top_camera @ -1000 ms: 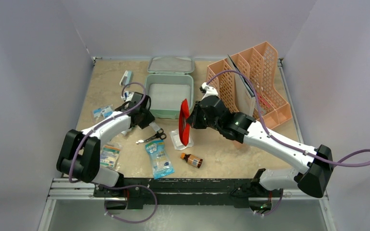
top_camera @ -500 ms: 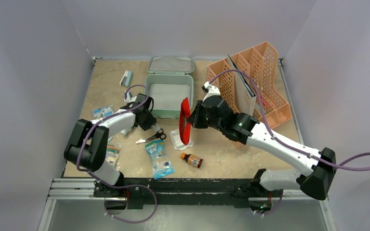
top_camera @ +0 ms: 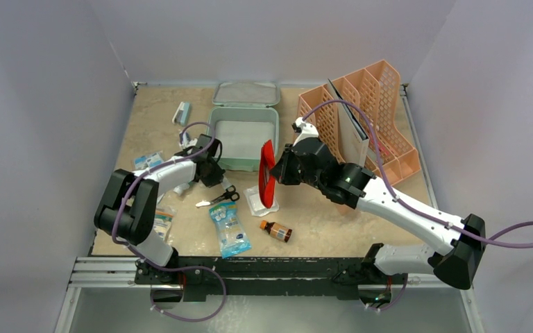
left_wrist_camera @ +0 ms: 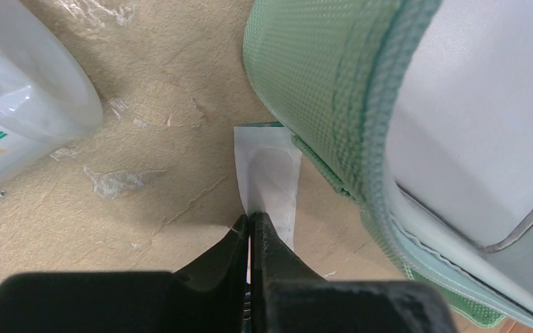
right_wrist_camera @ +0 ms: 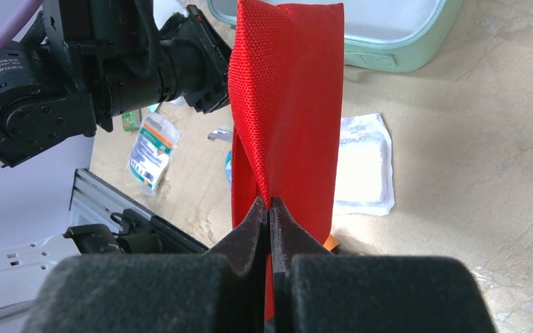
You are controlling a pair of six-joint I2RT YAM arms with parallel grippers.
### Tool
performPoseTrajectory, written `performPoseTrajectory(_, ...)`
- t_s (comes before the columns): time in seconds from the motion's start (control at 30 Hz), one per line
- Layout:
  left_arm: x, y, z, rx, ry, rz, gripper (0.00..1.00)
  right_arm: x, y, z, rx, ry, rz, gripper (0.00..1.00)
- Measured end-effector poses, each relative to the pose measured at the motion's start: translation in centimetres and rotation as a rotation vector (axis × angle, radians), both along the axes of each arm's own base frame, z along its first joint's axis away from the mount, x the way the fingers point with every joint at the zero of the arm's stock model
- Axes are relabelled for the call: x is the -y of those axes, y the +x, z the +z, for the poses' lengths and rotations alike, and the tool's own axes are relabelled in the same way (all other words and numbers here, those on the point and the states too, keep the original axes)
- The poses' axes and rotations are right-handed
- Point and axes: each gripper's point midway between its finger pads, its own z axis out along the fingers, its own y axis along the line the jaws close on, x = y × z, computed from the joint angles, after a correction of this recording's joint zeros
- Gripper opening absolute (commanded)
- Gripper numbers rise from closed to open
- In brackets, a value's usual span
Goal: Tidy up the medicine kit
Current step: Pick up the medical item at the center of the board.
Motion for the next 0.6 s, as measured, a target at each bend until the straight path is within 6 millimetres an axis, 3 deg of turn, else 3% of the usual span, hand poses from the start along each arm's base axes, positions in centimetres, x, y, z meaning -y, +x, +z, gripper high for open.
performPoseTrajectory(0.2, -0.3, -0.2, 0.0, 0.007, 0.009, 0.007, 0.0, 0.2, -0.1, 0.1, 0.003, 0.004, 0.0, 0.0)
performPoseTrajectory(0.37, -1.4, -1.5, 0.5, -0.01, 0.047, 0.017, 0.0, 0.2, -0.2, 0.4, 0.008, 0.01, 0.0, 0.0)
performPoseTrajectory(0.6, -2.0, -1.7, 3.9, 0.065, 0.048, 0.025, 0.0, 0.2, -0.3, 0.4, 0.009, 0.009, 0.001, 0.0)
